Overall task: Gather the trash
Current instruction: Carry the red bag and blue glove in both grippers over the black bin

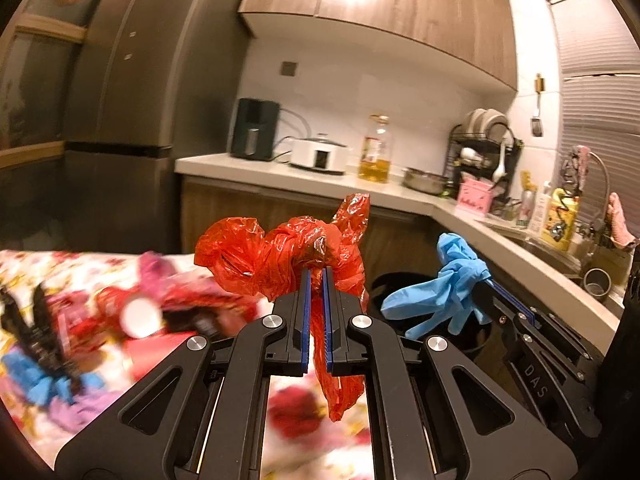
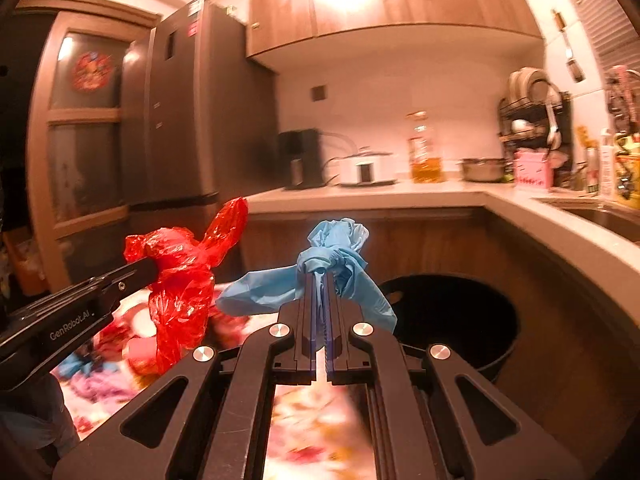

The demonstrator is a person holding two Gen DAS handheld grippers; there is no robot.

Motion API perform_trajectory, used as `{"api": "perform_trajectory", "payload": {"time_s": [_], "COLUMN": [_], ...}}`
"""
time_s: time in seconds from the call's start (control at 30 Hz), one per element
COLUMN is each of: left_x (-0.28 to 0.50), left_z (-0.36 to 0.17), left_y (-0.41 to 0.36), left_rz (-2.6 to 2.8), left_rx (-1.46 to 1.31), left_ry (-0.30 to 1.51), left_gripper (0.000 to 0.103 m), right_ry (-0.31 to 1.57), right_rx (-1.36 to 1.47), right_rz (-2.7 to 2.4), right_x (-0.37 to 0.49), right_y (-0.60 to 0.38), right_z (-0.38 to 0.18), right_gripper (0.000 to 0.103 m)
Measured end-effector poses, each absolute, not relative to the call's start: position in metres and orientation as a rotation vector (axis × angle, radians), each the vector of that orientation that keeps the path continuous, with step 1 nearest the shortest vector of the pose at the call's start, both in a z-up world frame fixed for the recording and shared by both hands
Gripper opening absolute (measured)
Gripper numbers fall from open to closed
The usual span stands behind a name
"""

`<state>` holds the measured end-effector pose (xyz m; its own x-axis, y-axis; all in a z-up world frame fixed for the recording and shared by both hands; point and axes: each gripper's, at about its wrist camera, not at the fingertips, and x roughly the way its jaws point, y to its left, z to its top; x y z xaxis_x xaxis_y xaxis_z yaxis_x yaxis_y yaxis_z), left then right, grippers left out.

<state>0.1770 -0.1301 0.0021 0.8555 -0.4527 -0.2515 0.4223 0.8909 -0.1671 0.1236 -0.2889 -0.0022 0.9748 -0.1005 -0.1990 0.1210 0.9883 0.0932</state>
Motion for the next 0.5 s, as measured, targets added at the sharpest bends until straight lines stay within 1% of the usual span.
{"api": "perform_trajectory", "payload": {"time_s": [0.27, 0.5], "left_x": [0.198, 0.211], "left_z": [0.007, 0.004], "left_y": [-0.191, -0.232], "left_rz": [-0.569, -0.646], "left_rx": [-0.118, -0.102], "left_ry": [0.281, 0.284], "left_gripper": [0.004, 0.004], "right_ry": [0.163, 0.169], "right_rx": [0.136, 0.14], "right_rz": [-0.237, -0.273], "right_x": [0.131, 0.138], "right_y": [-0.345, -0.367], "right_z": [0.005, 0.001], "right_gripper": [0.004, 0.004]}}
